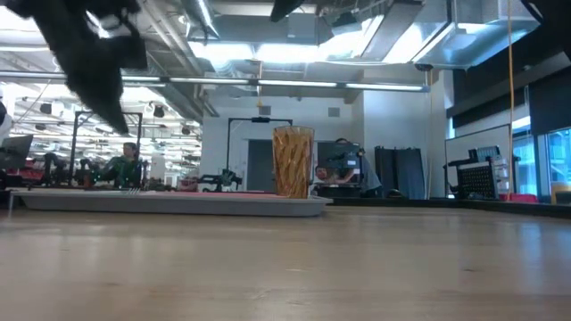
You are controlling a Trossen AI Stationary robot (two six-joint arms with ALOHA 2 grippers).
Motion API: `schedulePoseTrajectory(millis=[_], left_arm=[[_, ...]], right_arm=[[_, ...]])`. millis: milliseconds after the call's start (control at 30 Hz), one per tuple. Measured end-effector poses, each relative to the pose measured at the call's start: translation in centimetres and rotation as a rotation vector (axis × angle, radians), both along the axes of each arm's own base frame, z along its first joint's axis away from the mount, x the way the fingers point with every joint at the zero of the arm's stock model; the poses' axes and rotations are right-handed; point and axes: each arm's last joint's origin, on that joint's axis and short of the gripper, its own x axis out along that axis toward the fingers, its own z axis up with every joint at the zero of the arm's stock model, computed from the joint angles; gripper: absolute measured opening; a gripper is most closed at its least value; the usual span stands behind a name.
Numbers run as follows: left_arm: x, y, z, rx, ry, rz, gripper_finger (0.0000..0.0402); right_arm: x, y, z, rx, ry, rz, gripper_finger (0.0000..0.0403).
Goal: Pick and place plate/cup/fork/spoon on tray
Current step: Adjust the orange fork
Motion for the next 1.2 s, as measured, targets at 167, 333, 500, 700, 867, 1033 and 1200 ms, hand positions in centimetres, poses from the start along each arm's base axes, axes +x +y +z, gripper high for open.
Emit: schedulePoseTrajectory(millis=[167, 333, 500, 700, 867, 1033, 1200], left_arm=[[0.3, 0.0, -3.3, 0.005, -0.026, -0.006, 0.0], [0.3, 0.1, -5.5, -0.038, -0.047, 0.066, 0.0], [0.0, 0.2, -6.7, -0.033, -0.031, 0.165, 0.0], [-0.2, 0.3, -7.8, -0.042, -0.001, 0.239, 0.0], [0.2, 0.3, -7.7, -0.036, -0.031, 0.223, 0.0], [0.6, 0.4, -8.0, -0.054, -0.044, 0.262, 0.0], [1.0, 1.0, -7.8, -0.019, -0.124, 0.439, 0.0]], right_arm=[[-0.6, 0.0, 0.4, -0.019, 0.012, -0.012, 0.0004], [-0.9, -0.1, 0.2, -0.046, 0.047, -0.031, 0.0004], [-1.0, -0.2, 0.2, -0.054, 0.058, -0.038, 0.0004], [-1.1, -0.7, 0.2, -0.069, 0.072, -0.031, 0.0005], [-1.2, -1.4, 0.1, -0.069, 0.082, -0.05, 0.0005], [-1.2, -2.0, 0.1, -0.069, 0.086, -0.061, 0.0005], [-1.4, -2.4, 0.0, -0.081, 0.109, -0.071, 0.0005]])
